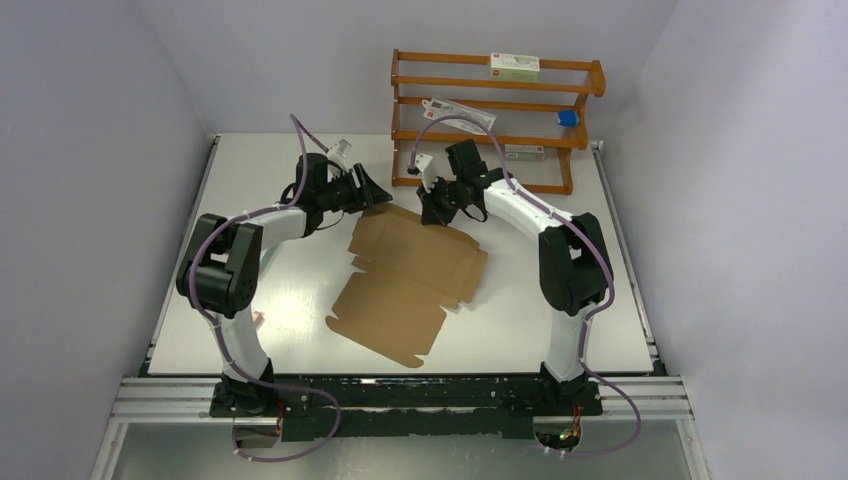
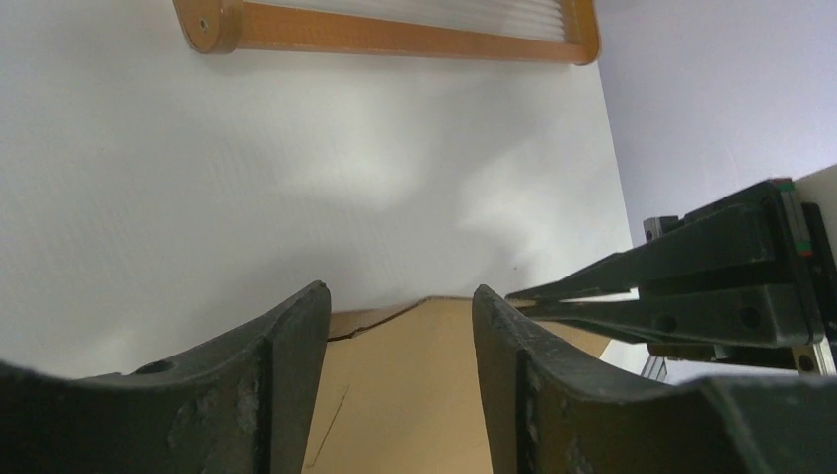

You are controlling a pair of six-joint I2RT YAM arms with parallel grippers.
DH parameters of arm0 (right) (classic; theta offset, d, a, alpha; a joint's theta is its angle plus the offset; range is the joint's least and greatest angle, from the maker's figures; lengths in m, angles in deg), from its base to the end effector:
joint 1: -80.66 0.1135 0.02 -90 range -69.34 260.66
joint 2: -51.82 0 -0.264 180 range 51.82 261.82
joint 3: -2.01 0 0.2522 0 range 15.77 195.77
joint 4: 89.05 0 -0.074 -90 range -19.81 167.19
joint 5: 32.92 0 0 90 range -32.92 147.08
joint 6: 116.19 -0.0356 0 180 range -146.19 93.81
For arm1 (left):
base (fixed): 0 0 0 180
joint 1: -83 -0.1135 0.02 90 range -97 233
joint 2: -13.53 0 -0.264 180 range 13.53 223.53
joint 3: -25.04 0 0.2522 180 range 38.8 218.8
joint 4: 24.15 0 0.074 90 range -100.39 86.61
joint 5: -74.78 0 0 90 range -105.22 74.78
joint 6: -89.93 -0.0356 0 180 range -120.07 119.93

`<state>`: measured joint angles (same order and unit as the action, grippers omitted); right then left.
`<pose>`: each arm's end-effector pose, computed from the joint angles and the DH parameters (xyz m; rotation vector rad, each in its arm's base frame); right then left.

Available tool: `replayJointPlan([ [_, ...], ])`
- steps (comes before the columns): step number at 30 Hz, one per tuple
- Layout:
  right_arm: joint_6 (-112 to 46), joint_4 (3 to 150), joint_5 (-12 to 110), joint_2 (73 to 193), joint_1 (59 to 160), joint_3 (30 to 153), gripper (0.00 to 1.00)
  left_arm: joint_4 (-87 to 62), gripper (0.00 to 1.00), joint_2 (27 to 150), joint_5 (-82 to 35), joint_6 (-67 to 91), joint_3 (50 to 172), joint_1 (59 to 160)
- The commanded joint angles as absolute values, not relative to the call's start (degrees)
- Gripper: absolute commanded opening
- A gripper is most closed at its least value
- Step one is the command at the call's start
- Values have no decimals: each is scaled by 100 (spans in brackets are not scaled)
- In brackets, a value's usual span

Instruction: Fold the paper box

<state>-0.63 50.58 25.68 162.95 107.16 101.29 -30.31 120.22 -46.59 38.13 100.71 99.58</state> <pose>0.3729 0.2067 0.2255 -1.2640 2.0607 0.6831 0.3845 -0.1338 0.1925 -0.0238 2.1295 -1.1387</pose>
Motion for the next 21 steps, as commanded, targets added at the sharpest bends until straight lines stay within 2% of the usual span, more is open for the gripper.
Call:
replayJointPlan([
  [1,-136,5299,2697,16104,10763,10076,0,-3016,58,11697,-4897,3678,9955,10146],
  [5,-167,5365,2862,16095,10793,10052,0,-2866,54,11582,-4840,3585,9867,10276],
  [13,-14,5399,3245,16007,10979,9970,0,-2962,54,11703,-4721,3604,9578,10453],
  [21,306,5618,3646,15705,11233,9701,0,-2300,64,11269,-4072,3155,9364,10432],
])
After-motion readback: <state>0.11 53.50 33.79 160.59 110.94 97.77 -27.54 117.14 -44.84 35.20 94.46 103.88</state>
